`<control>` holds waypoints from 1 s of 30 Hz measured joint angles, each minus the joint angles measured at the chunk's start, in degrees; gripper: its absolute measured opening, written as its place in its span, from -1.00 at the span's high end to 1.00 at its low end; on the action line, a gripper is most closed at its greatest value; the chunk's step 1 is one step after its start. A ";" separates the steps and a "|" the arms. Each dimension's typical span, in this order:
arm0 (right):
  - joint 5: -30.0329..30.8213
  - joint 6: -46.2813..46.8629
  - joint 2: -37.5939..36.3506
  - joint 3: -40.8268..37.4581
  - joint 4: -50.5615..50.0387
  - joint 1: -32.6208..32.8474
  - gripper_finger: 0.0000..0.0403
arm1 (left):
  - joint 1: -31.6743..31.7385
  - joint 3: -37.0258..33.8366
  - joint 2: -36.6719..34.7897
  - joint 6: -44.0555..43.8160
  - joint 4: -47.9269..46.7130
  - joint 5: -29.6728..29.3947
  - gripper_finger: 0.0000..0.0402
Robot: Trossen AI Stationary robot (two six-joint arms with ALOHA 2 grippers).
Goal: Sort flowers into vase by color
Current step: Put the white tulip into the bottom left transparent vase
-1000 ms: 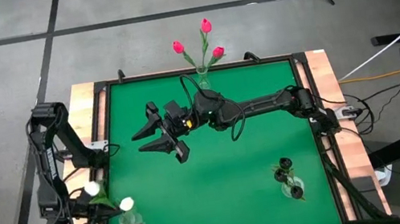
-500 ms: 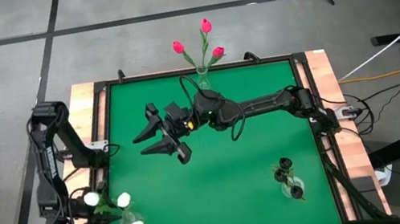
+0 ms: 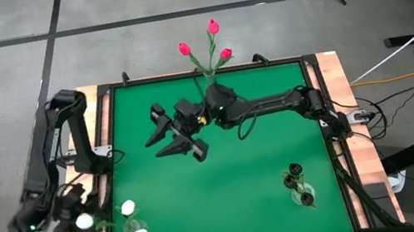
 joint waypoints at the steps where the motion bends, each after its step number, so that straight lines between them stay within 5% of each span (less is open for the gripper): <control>1: -1.75 2.14 -0.04 0.00 2.01 -0.40 0.18 | -0.86 0.00 -1.13 0.43 0.80 0.01 0.01; 7: -8.86 14.20 -0.06 0.00 21.14 -2.71 0.18 | -5.35 0.00 -6.40 13.71 10.83 -2.64 0.00; 14: -19.22 27.51 -1.28 0.11 46.59 -5.42 0.18 | -13.54 0.02 -8.06 67.55 47.35 -4.48 -0.01; 18: -20.44 34.28 -2.74 0.07 47.12 -7.63 0.18 | -20.28 0.08 -8.77 86.57 63.55 -4.04 -0.01; 23: -19.47 34.68 -2.85 0.07 46.97 -7.72 0.18 | -20.57 -0.05 -8.71 91.08 64.94 -4.25 -0.01; 30: -21.54 34.90 -2.85 0.04 46.74 -7.22 0.18 | -15.76 -3.30 -9.11 84.09 63.06 -2.74 -0.01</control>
